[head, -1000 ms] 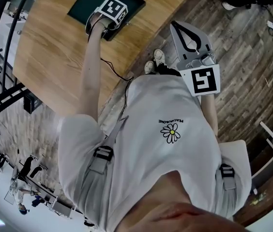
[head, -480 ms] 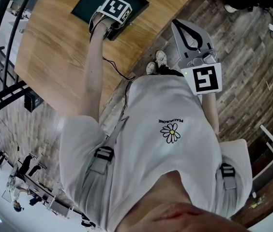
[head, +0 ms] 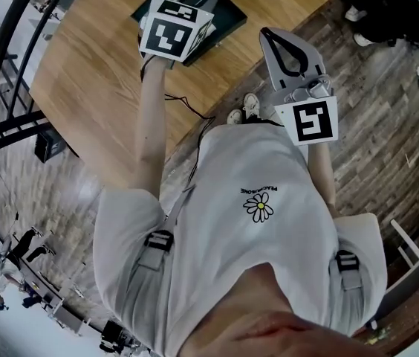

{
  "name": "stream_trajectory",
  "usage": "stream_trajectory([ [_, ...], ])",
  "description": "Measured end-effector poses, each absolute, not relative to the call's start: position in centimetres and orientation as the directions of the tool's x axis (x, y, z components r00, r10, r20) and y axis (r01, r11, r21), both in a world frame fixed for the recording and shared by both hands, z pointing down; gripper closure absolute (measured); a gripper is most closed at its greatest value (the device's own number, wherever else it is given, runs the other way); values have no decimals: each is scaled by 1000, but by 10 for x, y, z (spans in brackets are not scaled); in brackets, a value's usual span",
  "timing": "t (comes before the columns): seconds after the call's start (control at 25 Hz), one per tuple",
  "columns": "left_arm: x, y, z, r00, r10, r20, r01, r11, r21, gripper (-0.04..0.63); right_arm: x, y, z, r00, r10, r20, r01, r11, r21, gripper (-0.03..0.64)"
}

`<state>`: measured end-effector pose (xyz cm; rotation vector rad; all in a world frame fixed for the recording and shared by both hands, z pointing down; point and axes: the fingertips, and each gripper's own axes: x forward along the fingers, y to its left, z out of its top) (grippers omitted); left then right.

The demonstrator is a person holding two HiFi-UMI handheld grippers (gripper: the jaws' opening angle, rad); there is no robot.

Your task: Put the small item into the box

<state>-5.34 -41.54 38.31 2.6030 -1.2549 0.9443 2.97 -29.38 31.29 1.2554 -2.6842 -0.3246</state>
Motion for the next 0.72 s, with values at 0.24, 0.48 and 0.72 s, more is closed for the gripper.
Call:
stream_trajectory([
  [0.24,-71,-393,313,393,-895,211,-871,-436,-226,577,24,-306,288,-621,-782,-45,-771,600,215,611],
  [0.48,-91,-355,316,252,-968,-9,-965,-251,-81,578,34,-312,281,-561,-822,-99,-824,542,165,611],
  [0.72,-85,-333,339,210,-978,3,-977,-210,-37,578,33,-316,292,-560,-825,-72,-824,546,153,612],
])
